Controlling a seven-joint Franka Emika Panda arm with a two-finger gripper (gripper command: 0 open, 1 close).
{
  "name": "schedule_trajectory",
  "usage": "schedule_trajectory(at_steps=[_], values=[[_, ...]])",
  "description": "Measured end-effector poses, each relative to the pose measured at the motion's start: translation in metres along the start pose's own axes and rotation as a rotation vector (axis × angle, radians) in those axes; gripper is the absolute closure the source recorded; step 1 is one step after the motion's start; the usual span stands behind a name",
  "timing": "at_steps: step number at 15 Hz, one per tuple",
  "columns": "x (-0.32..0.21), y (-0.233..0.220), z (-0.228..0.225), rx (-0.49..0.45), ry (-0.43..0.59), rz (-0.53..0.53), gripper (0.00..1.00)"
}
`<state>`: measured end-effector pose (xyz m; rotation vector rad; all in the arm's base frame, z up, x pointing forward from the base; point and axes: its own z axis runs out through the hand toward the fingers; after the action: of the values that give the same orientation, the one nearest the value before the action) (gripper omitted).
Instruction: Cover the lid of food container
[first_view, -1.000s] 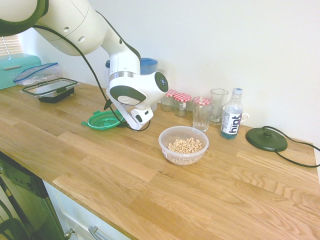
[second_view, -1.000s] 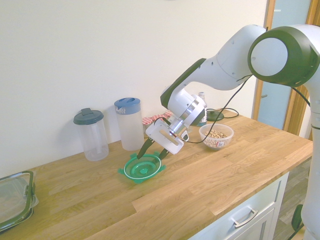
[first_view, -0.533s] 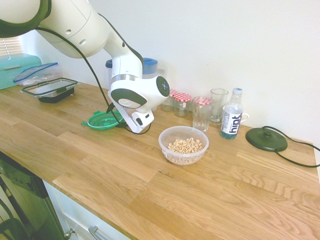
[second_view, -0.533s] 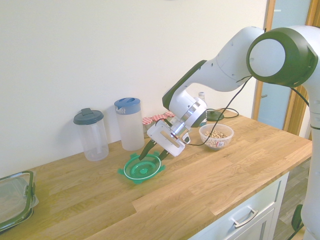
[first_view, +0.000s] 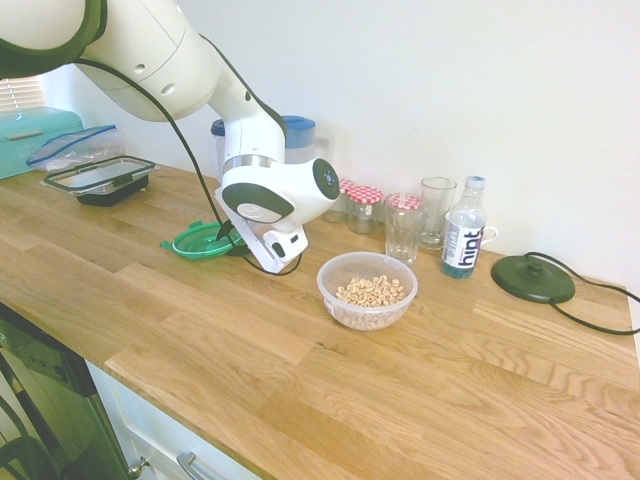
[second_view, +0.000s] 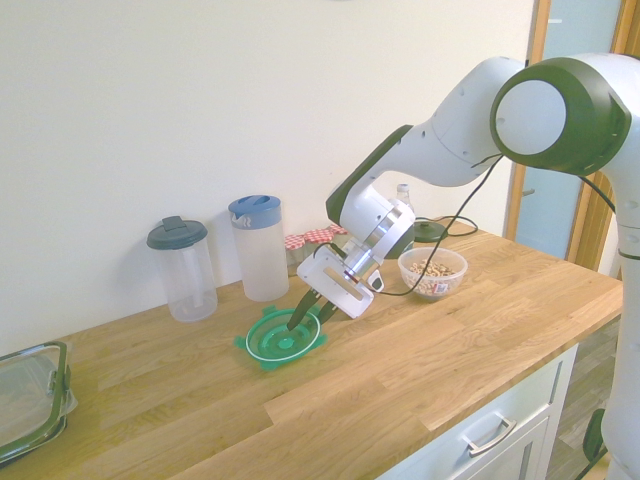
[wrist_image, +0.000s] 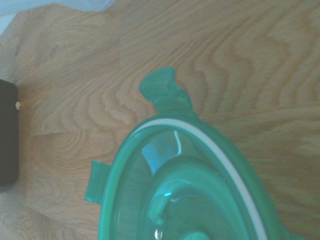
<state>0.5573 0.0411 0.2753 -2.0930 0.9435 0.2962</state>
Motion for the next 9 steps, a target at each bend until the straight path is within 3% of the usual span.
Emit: schedule_trajectory(at_steps=[9], values=[[-0.0019,0.0078,-0.0082,-0.046,-0.002,-0.019,1.0]])
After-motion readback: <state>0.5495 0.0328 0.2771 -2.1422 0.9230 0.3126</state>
